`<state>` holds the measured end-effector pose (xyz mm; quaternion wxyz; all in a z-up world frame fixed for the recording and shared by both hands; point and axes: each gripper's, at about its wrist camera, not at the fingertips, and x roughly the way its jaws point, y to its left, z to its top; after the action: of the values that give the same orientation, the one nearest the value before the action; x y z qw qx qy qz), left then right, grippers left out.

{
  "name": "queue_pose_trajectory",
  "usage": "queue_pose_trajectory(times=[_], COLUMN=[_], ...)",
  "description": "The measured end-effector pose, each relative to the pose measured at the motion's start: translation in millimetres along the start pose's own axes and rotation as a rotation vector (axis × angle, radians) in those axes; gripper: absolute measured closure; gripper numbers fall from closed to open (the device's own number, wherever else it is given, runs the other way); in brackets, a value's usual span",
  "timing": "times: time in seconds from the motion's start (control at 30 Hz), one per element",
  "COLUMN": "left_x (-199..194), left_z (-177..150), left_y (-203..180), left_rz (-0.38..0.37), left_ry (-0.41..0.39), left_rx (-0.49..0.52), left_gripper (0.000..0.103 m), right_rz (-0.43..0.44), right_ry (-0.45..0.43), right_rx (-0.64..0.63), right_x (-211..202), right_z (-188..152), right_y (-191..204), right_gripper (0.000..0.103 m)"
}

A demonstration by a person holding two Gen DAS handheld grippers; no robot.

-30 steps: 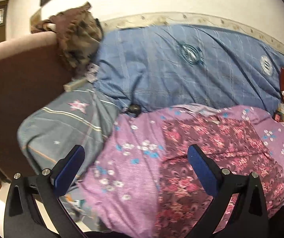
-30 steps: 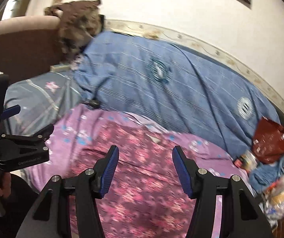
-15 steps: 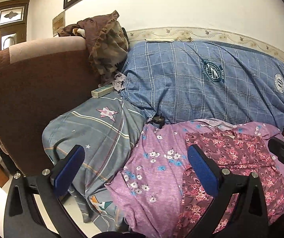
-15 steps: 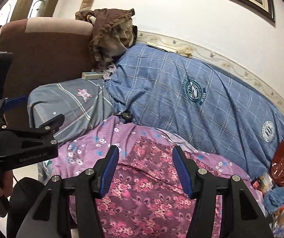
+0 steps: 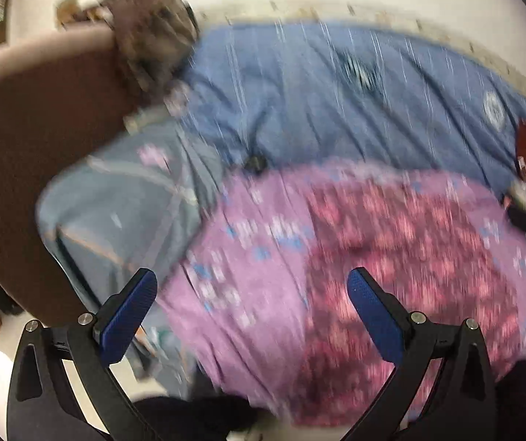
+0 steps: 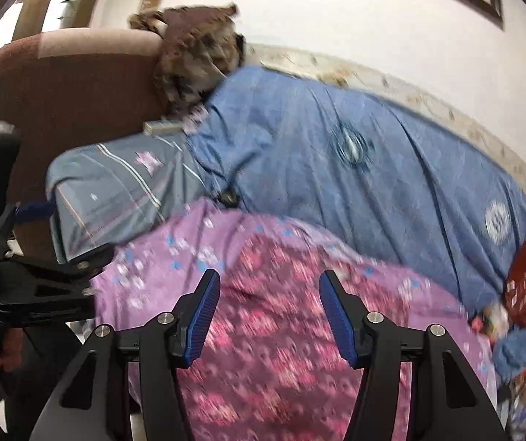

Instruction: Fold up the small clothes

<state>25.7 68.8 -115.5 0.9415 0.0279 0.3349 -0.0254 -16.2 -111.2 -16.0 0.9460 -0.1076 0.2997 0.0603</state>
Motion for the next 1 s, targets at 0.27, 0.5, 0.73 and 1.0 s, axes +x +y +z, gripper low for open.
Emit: queue_pose_trajectory(times=[0.27, 0.5, 0.73, 1.0], left_x=[54.0, 75.6, 96.0, 142.7], left_z=[-115.8, -163.3, -166.8, -180.9], left_y=[-10.2, -19.7, -40.8, -61.9], left_rz=[-0.054, -0.168, -0.223, -0.321], left_ry=[0.360, 0.510, 0.427, 0.571], left_rx=[0.025, -0.030, 0.055, 0.056], left_gripper=[0.000, 0.013, 0.024, 0.026], right_rz=[-0.053, -0.006, 0.020, 0.000], right_ry=[0.228, 0.370, 0.410, 0.425], right_rx=[0.256, 0.486, 0.597, 0.700], right_x=[7.9, 1.5, -4.4, -12.1], right_z=[-110.7, -192.7, -219.2, -234.1], right_y=[-108.5, -154.2, -173.0, -198.9], right_gripper=[0.044, 0.044, 0.044, 0.044])
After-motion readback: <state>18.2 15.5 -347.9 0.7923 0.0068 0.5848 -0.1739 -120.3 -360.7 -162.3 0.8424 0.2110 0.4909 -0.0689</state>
